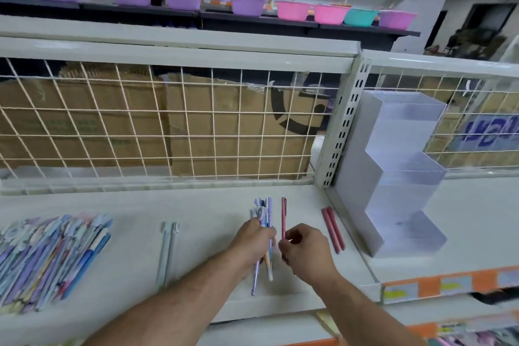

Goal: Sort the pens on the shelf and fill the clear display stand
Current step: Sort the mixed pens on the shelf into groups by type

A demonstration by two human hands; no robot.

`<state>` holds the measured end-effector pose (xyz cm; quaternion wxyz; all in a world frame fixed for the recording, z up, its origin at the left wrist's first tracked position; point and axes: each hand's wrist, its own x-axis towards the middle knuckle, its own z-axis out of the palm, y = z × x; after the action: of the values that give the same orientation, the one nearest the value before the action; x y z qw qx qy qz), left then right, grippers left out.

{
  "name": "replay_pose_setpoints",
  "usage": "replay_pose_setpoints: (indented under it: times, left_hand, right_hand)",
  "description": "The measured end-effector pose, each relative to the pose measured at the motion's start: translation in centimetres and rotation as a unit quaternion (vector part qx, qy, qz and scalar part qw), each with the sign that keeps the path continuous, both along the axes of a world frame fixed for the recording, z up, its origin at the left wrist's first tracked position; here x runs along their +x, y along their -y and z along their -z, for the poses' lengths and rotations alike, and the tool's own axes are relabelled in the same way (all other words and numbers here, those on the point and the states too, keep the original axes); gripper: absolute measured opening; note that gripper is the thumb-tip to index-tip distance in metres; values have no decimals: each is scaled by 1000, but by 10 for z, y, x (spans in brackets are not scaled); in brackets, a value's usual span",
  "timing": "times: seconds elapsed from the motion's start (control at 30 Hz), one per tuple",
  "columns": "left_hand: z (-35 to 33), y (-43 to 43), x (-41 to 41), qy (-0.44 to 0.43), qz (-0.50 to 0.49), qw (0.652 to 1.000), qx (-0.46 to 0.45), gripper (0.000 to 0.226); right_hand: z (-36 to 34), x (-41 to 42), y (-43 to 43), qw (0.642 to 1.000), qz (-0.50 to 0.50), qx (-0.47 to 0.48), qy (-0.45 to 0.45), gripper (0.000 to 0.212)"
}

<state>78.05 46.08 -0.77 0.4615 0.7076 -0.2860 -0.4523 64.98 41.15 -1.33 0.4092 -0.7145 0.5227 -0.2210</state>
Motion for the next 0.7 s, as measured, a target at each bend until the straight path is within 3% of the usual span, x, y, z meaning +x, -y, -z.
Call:
replay_pose_setpoints:
  times: [0.13,0.33,0.5,0.6,0.63,0.7]
  left_hand:
    - [4,19,-18,-7,3,1000,22,9]
    - [6,36,-30,-33,-13,999,35,13]
    - [4,39,-29,-45,-13,999,27,10]
    - [3,40,-26,-61,-21,998,18,11]
    - [2,39,-25,-67,-24,997,15,11]
    - [0,38,-23,-74,-29,997,12,11]
  right_hand:
    - [8,-33,32,987,38,-77,-135,10]
    - [20,-52,67,955,4,-135,-264,16]
    - [24,-51,74,943,-1,-180,-280,35]
    - [21,-49,73,945,-13,-179,-274,13]
    - [20,-46,72,952,-19,-177,-249,4]
    - [17,-37,67,981,-31,-131,-139,13]
